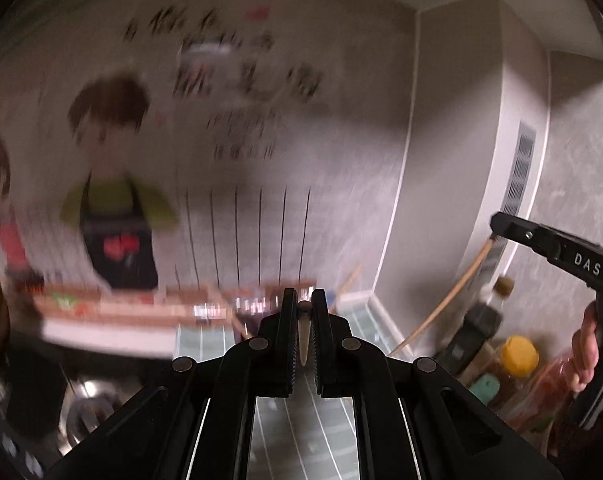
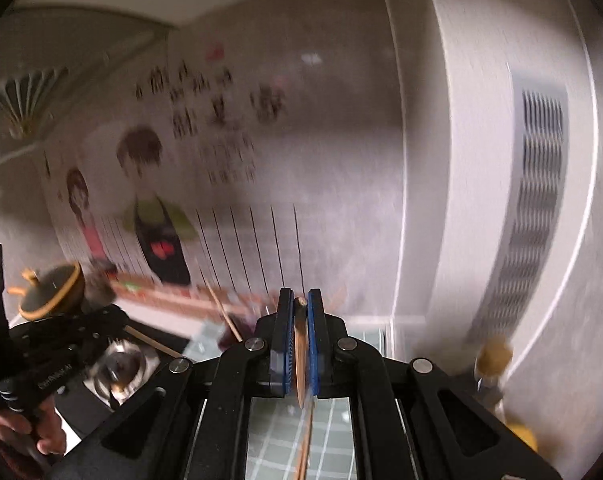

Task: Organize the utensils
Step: 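Lift both held chopsticks and lower them into the purple caddy, then open both tools and move them back over the mat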

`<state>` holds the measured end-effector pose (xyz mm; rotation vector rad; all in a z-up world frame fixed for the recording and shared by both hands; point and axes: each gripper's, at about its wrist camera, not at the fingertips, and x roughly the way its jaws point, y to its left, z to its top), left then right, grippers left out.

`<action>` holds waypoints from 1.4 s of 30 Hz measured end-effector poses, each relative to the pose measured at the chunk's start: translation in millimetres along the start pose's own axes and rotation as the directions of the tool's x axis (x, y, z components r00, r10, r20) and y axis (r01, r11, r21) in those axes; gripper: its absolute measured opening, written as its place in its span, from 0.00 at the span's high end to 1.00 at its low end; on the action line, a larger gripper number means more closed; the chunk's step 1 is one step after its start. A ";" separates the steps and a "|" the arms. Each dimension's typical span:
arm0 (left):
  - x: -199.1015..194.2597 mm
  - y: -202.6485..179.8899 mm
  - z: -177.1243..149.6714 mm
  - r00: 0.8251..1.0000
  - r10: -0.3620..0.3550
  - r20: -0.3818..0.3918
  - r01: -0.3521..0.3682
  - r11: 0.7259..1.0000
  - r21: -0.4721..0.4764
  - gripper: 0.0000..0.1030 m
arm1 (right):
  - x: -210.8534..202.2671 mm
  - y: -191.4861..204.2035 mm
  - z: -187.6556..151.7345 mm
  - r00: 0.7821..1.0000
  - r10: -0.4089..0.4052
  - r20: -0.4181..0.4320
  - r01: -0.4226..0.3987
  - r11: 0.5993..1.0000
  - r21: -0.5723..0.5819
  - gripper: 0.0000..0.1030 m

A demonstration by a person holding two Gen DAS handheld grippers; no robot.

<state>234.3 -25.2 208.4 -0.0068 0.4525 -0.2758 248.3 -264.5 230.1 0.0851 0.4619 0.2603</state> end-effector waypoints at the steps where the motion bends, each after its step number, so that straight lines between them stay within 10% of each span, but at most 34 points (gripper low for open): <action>1: -0.1 -2.5 8.9 1.000 -0.002 0.004 0.002 1.000 0.018 0.94 | 0.1 3.0 12.9 1.000 0.008 0.006 -0.008 1.000 -0.008 0.94; 11: 45.4 16.5 80.7 0.995 -0.056 -0.087 0.061 0.997 0.057 0.93 | 63.2 22.2 80.0 1.000 -0.015 -0.013 0.014 0.996 -0.085 0.94; 33: 225.4 90.2 -9.6 0.923 -0.115 -0.367 0.062 0.986 -0.153 0.93 | 261.5 7.4 -16.9 0.935 -0.014 -0.353 0.009 1.000 -0.018 0.94; 42: 231.1 90.7 -16.7 0.942 -0.146 -0.303 0.086 0.976 -0.202 0.91 | 258.8 -5.9 -24.3 0.945 -0.008 -0.327 0.012 1.000 0.010 0.85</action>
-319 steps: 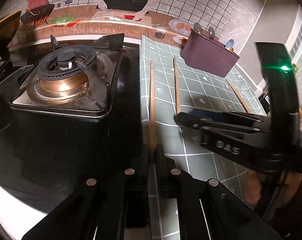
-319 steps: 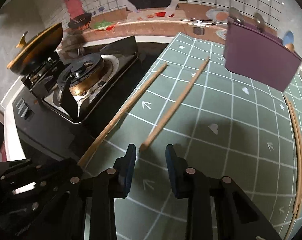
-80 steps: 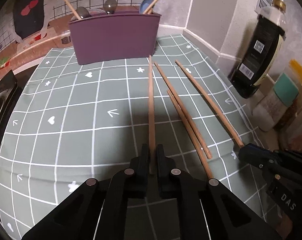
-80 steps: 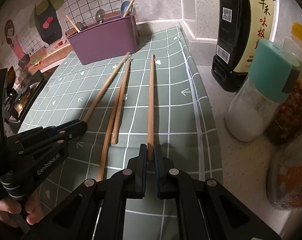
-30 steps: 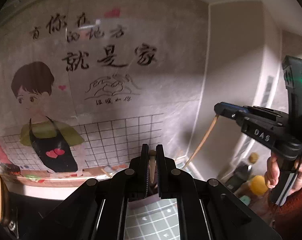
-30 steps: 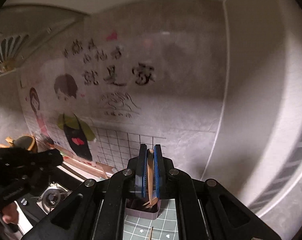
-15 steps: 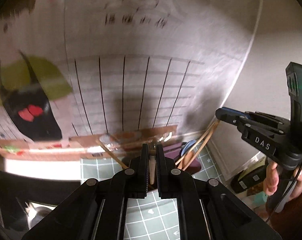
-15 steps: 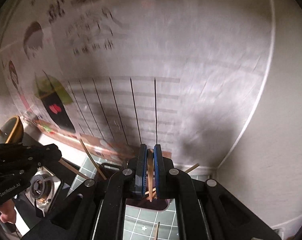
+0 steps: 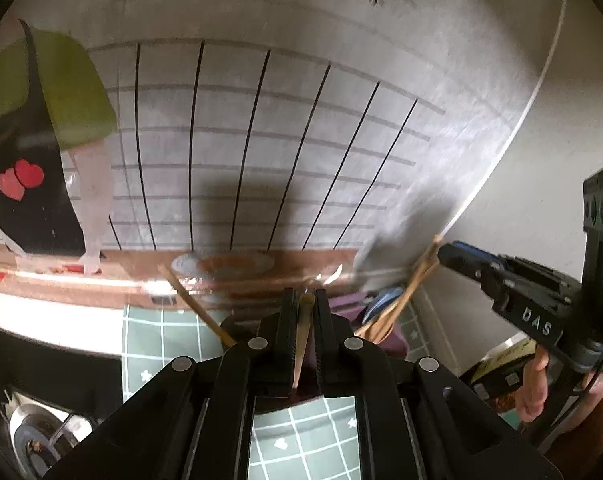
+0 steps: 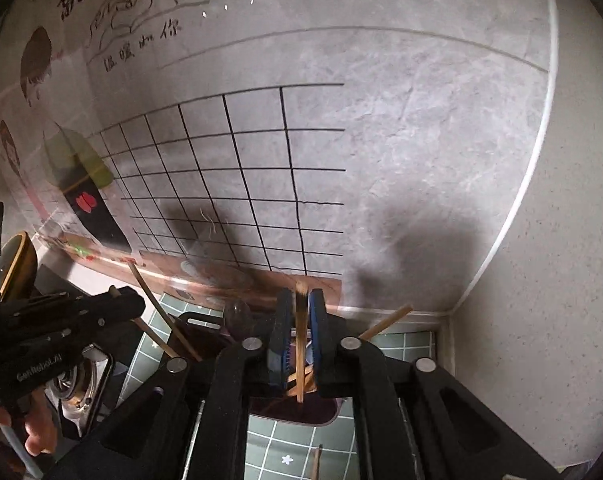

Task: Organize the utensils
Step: 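Open both tools and move them back over the mat, then grasp a wooden chopstick on the mat with the right tool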

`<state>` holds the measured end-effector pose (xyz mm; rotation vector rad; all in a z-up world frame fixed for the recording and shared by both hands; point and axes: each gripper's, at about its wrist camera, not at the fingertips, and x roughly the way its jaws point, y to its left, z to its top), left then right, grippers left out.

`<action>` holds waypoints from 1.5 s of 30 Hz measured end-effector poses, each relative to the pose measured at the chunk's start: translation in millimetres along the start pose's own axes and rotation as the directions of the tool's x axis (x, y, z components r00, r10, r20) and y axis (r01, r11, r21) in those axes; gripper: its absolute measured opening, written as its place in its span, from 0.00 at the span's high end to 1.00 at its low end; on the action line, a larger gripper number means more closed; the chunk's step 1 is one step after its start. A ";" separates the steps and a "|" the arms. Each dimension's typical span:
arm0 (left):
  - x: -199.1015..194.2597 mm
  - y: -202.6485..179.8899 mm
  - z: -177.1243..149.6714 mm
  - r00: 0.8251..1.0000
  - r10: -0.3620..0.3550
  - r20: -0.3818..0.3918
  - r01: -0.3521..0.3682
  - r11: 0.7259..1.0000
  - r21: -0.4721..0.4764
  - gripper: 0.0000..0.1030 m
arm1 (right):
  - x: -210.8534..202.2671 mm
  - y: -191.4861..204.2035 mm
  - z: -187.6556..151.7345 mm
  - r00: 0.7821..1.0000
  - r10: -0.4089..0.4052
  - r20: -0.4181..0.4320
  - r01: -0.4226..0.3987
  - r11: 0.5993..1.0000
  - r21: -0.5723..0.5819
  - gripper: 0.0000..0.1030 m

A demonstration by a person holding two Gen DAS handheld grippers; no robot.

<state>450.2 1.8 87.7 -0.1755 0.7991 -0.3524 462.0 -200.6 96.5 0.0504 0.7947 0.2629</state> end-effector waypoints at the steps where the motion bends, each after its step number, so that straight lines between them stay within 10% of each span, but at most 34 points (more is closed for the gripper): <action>1: -4.3 -1.3 1.1 1.000 0.002 0.015 -0.002 1.000 0.003 0.90 | -4.1 -0.3 -0.9 1.000 -0.004 0.013 0.004 1.000 -0.005 0.78; 15: -71.1 -18.9 -53.1 0.964 0.108 0.242 -0.102 0.994 -0.036 0.77 | -90.2 -29.7 -98.7 0.980 -0.166 0.108 0.163 0.986 0.038 0.65; 24: -57.2 -37.3 -185.1 0.990 0.129 0.058 -0.123 0.987 -0.100 0.74 | -101.0 -53.8 -202.2 0.986 -0.165 -0.009 0.164 0.969 0.187 0.65; 33: -33.6 -56.3 -300.1 0.983 0.122 -0.138 -0.137 0.985 -0.102 0.74 | -96.9 -37.0 -269.5 0.976 -0.207 -0.059 0.209 0.977 0.032 0.65; 45: -44.5 -74.9 -328.6 0.978 0.157 -0.141 -0.167 0.984 -0.062 0.74 | -71.7 -17.6 -322.1 0.978 0.001 -0.208 -0.013 0.998 -0.058 0.79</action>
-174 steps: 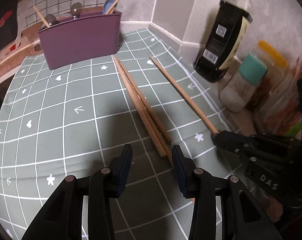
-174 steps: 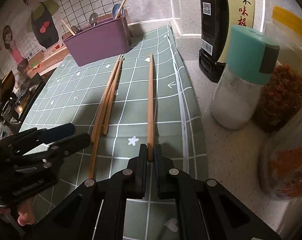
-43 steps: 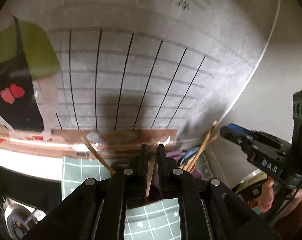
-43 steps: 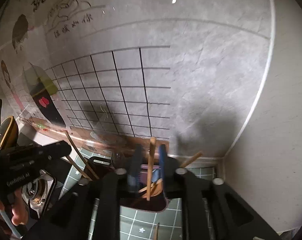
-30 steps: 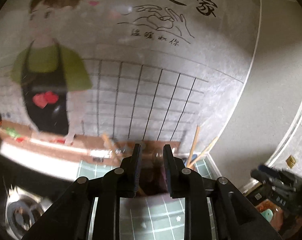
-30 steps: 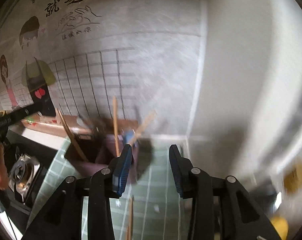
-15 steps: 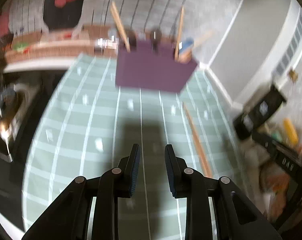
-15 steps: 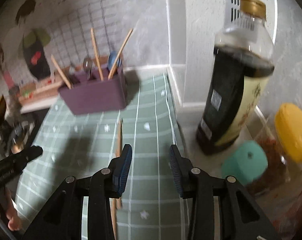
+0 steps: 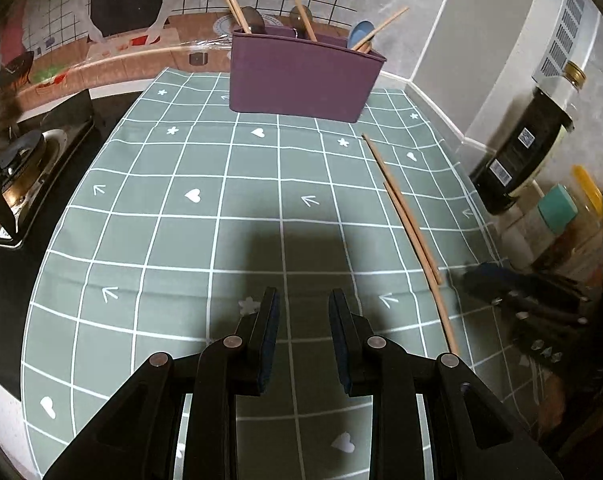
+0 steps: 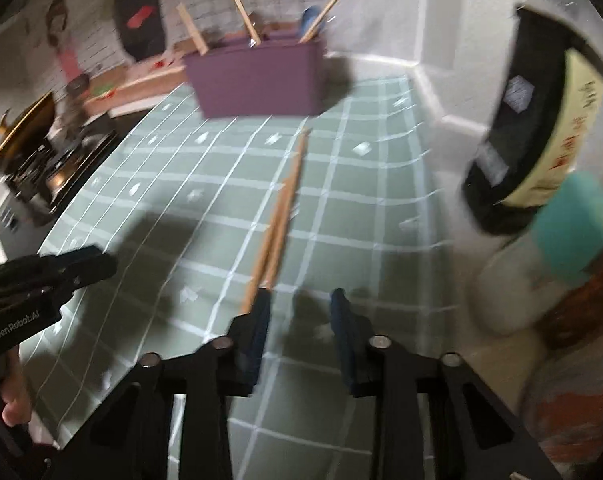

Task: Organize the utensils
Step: 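Grasp a wooden chopstick on the mat with the right tool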

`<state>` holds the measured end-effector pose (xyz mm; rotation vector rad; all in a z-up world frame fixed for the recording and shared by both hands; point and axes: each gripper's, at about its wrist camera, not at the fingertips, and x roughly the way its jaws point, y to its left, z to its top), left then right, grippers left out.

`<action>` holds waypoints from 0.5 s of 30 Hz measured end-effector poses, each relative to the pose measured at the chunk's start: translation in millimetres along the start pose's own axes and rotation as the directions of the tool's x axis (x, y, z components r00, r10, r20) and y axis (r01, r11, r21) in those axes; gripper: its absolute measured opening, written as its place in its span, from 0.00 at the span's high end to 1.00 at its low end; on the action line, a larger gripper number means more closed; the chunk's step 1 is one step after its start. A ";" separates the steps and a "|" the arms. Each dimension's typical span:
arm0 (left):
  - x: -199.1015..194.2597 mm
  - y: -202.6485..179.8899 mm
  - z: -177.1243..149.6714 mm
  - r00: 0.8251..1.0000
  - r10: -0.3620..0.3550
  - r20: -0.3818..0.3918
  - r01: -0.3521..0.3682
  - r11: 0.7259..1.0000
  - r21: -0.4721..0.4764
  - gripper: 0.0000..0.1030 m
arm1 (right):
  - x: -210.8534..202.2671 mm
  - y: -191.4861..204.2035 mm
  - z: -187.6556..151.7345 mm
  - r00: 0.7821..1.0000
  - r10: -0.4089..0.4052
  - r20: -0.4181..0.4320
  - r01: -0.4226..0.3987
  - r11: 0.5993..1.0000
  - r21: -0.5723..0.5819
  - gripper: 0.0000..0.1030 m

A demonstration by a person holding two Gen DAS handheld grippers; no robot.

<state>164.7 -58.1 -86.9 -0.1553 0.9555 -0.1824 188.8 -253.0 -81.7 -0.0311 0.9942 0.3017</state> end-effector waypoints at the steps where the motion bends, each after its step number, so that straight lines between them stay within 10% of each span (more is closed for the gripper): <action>1: -1.2 0.2 0.1 1.000 -0.002 0.000 0.002 1.000 -0.003 0.74 | 5.2 3.6 -1.7 1.000 0.009 -0.015 -0.009 1.000 -0.006 0.81; 15: -6.1 3.3 -4.3 1.000 -0.010 0.002 0.010 1.000 -0.026 0.74 | 30.4 18.9 2.7 0.999 0.016 -0.031 -0.017 1.000 -0.014 0.84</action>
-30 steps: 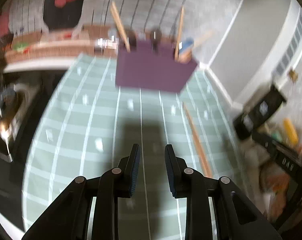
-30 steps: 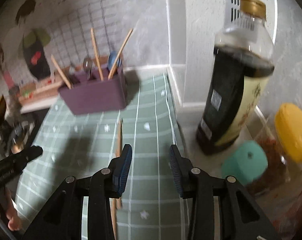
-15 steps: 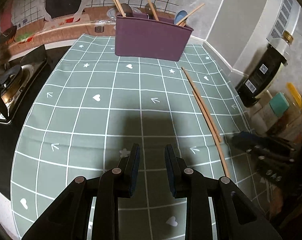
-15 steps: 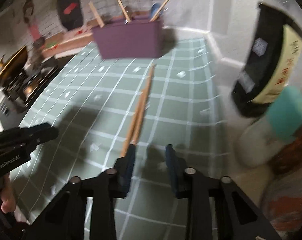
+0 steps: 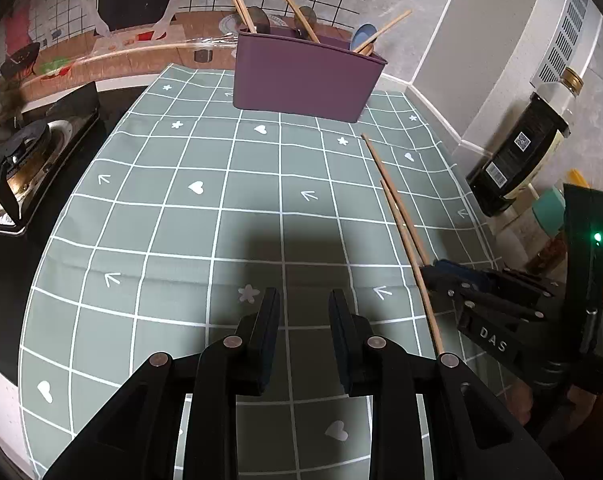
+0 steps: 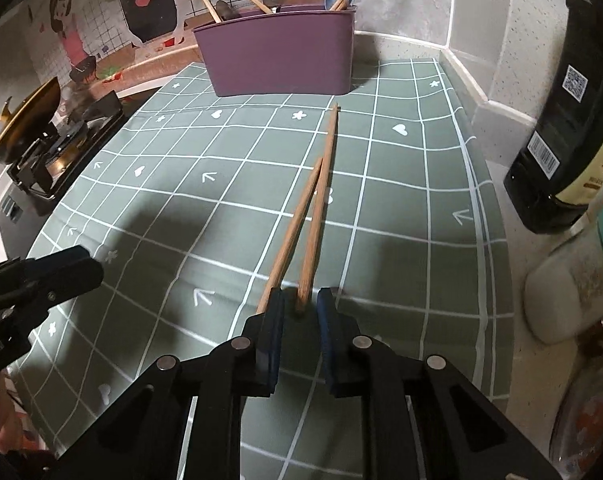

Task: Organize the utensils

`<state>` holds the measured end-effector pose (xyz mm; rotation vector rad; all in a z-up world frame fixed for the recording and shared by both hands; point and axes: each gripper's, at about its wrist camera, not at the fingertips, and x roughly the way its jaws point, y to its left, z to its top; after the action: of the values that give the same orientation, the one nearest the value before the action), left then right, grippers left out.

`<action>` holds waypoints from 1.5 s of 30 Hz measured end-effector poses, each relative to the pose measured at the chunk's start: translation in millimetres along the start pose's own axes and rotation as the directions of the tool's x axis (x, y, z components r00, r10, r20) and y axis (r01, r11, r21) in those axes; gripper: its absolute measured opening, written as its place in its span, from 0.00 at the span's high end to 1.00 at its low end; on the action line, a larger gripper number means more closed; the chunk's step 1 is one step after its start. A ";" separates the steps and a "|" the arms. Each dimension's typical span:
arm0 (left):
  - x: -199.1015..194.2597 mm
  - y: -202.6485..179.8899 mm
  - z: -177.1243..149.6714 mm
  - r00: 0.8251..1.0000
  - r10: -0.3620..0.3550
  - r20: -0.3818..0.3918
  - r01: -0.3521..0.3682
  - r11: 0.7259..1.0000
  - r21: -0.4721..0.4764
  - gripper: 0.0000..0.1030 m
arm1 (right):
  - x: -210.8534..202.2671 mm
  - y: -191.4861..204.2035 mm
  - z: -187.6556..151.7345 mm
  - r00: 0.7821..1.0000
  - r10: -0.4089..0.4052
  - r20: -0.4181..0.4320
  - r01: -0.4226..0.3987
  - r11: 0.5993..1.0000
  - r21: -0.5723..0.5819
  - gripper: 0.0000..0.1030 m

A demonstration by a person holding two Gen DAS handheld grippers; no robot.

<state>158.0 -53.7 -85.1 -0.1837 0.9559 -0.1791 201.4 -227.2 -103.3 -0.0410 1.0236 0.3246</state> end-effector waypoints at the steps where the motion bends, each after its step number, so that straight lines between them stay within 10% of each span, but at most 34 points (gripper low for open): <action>1: -0.2 -0.4 -0.8 1.000 -0.002 -0.001 0.002 1.000 0.000 0.74 | 0.9 0.1 1.0 1.000 -0.004 0.002 0.004 1.000 -0.001 0.86; 14: -1.5 -21.4 -8.9 1.000 -0.030 -0.007 0.030 0.999 0.044 0.74 | -24.4 -26.8 -8.3 0.997 -0.068 0.048 0.062 0.993 0.103 0.95; 24: 7.2 -64.2 -42.4 0.979 -0.180 -0.098 0.192 0.971 0.142 0.74 | -49.5 -41.3 -30.3 0.991 -0.118 0.069 0.105 0.981 0.165 0.95; 39: 23.3 -101.7 -53.3 0.991 -0.098 -0.095 0.118 0.965 0.233 0.74 | -56.3 -49.0 -48.5 0.988 -0.145 0.053 0.131 0.971 0.198 0.95; 45: 15.6 -95.1 -46.1 0.992 -0.118 -0.054 0.128 0.965 0.228 0.90 | -59.8 -45.4 -43.9 0.988 -0.139 0.070 0.124 0.974 0.190 0.95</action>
<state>122.2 -153.0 -101.2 -0.0250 0.9562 -0.4076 149.3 -293.2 -81.2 0.0723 0.9600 0.1079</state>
